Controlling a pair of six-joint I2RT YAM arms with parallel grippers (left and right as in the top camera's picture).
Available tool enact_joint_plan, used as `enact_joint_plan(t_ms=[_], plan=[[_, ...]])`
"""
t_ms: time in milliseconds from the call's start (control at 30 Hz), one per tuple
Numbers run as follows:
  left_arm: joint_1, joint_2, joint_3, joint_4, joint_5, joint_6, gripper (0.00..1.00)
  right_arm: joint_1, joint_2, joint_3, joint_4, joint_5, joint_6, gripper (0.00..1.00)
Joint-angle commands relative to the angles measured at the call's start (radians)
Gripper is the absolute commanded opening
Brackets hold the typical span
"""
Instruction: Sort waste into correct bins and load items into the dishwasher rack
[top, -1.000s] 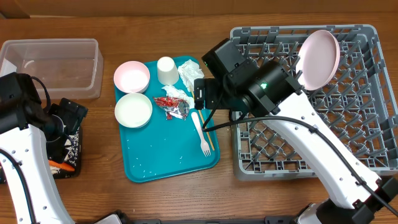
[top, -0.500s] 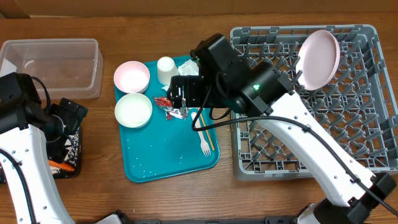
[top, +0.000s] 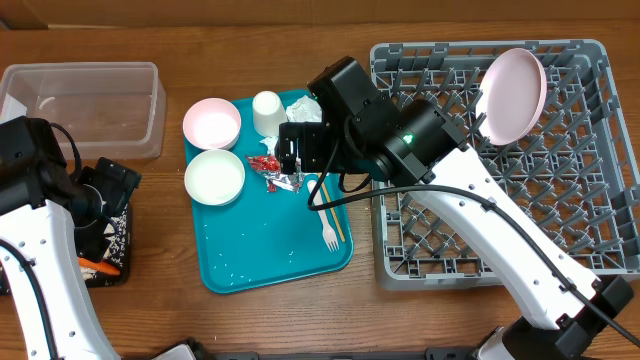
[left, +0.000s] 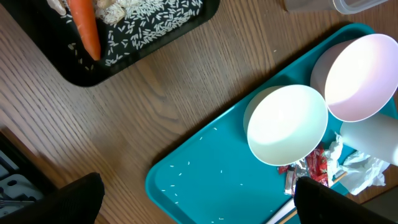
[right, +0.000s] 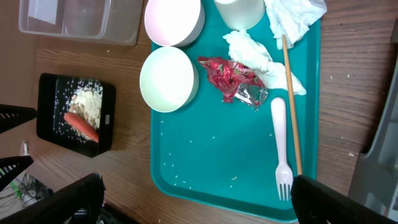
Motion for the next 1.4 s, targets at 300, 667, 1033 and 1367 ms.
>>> enact_joint_plan(t_ms=[300, 667, 1033, 1367], plan=[[0.005, -0.004, 0.015, 0.001, 0.013, -0.008, 1.00, 0.001, 0.001, 0.002, 0.005, 0.013, 0.001, 1.00], [-0.044, -0.004, 0.015, -0.089, 0.401, 0.187, 1.00, 0.001, 0.001, 0.002, 0.005, 0.013, 0.001, 1.00], [-0.286, 0.029, 0.015, 0.080, 0.096, 0.017, 1.00, 0.001, 0.001, 0.002, 0.005, 0.013, 0.001, 1.00], [-0.371, 0.222, 0.015, 0.102, -0.033, -0.060, 1.00, 0.001, 0.001, 0.002, 0.005, 0.013, 0.001, 1.00]])
